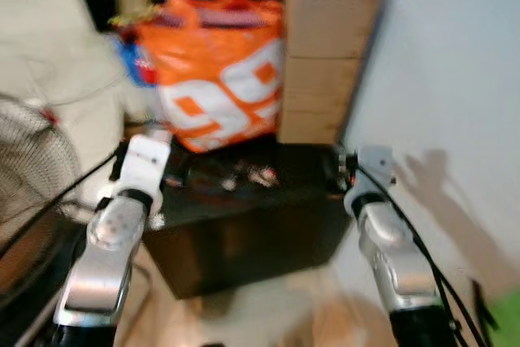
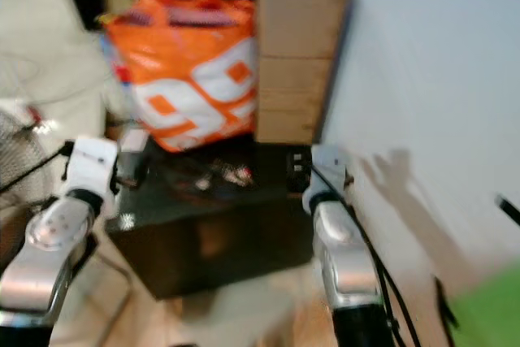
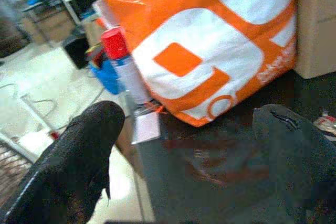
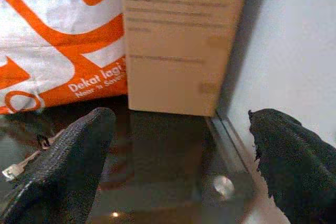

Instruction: Hang keys on a hook

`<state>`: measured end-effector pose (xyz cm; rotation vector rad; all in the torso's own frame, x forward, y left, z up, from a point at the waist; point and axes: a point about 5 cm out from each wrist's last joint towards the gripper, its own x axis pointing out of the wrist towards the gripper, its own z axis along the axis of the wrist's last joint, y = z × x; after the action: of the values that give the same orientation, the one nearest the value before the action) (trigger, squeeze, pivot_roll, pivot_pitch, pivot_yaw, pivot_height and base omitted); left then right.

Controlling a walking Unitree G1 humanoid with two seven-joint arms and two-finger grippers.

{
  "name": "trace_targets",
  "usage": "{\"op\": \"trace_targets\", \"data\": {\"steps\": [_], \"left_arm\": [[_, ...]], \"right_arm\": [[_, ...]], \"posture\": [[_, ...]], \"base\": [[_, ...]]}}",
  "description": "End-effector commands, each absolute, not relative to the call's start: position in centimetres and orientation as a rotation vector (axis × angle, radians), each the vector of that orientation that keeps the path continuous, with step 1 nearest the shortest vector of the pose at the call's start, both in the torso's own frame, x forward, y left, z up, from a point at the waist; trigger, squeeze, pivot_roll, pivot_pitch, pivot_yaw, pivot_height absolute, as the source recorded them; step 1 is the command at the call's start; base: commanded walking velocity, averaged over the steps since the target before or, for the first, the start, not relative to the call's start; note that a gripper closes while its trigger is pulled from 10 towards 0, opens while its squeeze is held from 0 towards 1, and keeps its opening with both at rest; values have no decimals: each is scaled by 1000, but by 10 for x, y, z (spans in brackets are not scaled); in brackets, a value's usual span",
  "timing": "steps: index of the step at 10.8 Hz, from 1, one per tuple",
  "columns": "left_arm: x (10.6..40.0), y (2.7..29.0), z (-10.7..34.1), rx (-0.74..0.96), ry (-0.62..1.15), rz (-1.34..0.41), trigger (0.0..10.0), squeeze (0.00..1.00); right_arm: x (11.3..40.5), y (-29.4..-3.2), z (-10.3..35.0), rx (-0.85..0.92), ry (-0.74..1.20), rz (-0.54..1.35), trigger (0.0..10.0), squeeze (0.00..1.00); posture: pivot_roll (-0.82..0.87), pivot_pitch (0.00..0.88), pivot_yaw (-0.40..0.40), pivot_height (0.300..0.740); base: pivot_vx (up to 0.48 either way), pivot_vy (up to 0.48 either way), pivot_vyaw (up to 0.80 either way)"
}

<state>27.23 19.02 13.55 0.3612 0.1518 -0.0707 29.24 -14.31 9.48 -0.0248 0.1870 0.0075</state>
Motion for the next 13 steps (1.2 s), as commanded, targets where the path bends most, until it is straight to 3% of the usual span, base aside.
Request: {"op": "trace_targets", "data": {"steps": [1, 6, 9, 10, 13], "left_arm": [[273, 185, 137, 355, 145, -96, 10000, 0], [275, 183, 137, 358, 151, -103, 10000, 0], [276, 182, 136, 356, 154, -108, 10000, 0], [276, 182, 136, 355, 156, -110, 10000, 0], [277, 177, 131, 369, 174, -153, 10000, 0]], "right_arm": [[292, -152, 94, -40, 194, -23, 10000, 1000], [296, -155, 93, -57, 204, -27, 10000, 1000], [298, -160, 91, -65, 226, -53, 10000, 969], [299, -163, 91, -115, 229, -51, 10000, 0], [300, -175, 77, -291, 357, 45, 10000, 0]], "posture": [[56, 0, 5, 740], [53, 0, 3, 740], [48, 0, 4, 740], [45, 0, 6, 740], [25, 0, 9, 740]], "base": [[345, 0, 712], [348, 0, 674], [347, 0, 0], [349, 0, 0], [232, 0, 0]]}}
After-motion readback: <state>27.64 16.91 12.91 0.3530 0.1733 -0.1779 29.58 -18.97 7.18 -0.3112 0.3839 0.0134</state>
